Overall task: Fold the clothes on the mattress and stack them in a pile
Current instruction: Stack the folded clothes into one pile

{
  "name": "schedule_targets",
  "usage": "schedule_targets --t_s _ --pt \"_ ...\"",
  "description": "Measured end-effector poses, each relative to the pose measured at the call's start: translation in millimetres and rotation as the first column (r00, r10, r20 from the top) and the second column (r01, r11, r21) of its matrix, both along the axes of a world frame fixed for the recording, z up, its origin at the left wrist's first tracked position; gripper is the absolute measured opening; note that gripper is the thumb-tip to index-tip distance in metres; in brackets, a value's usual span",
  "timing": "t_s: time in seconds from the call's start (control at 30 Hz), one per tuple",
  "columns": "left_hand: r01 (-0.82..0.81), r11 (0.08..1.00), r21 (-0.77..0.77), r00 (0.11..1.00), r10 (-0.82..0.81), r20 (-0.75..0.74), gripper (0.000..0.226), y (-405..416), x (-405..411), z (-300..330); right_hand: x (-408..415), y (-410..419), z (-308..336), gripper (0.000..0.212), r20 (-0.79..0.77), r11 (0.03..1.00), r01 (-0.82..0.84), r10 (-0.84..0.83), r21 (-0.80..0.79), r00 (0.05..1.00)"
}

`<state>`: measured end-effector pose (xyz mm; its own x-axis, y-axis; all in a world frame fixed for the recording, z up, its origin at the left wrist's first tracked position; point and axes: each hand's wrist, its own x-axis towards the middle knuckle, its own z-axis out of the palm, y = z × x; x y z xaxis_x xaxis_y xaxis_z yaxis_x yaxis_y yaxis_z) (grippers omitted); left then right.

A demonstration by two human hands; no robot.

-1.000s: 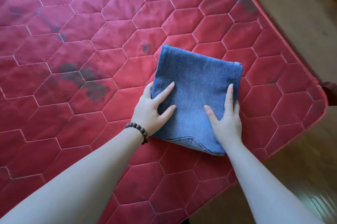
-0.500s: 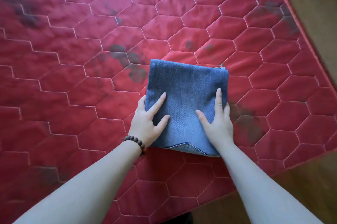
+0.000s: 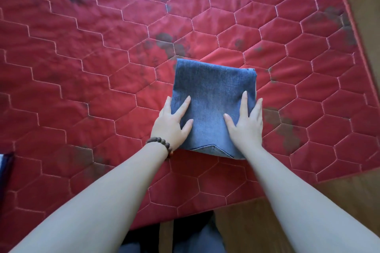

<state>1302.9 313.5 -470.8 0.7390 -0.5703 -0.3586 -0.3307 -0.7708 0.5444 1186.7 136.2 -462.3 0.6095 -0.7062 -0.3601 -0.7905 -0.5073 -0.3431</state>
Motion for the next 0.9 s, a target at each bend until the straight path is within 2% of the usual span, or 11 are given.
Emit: schedule_targets --t_s 0.07,0.17,0.33,0.53,0.8,0.9 --pt "0.024 0.999 0.026 0.998 -0.026 0.054 0.066 7.7 -2.2 16.1 1.5 5.9 16.4 0.075 -0.040 0.999 -0.024 0.022 -0.044 0.999" --pt "-0.018 0.999 0.041 0.995 0.014 0.103 0.066 24.9 -2.0 44.0 8.5 16.9 45.4 0.069 -0.021 0.992 -0.122 0.121 -0.040 0.992" --pt "-0.277 0.960 0.044 0.954 0.268 0.136 0.063 76.1 -6.2 82.1 27.6 56.7 86.5 0.066 0.018 0.914 -0.407 0.407 0.006 0.913" --pt "-0.520 0.844 0.131 0.852 0.501 0.151 0.064 177.2 -2.0 90.1 81.5 137.1 103.5 0.063 0.044 0.727 -0.687 0.686 0.003 0.726" --pt "-0.710 0.677 0.193 0.703 0.695 0.148 0.063 344.9 1.2 80.2 145.5 302.8 88.6 0.062 0.051 0.544 -0.839 0.837 0.029 0.544" --pt "-0.757 0.622 0.198 0.650 0.747 0.140 0.062 414.1 0.2 71.3 160.4 372.2 74.1 0.060 0.025 0.508 -0.860 0.860 0.058 0.510"
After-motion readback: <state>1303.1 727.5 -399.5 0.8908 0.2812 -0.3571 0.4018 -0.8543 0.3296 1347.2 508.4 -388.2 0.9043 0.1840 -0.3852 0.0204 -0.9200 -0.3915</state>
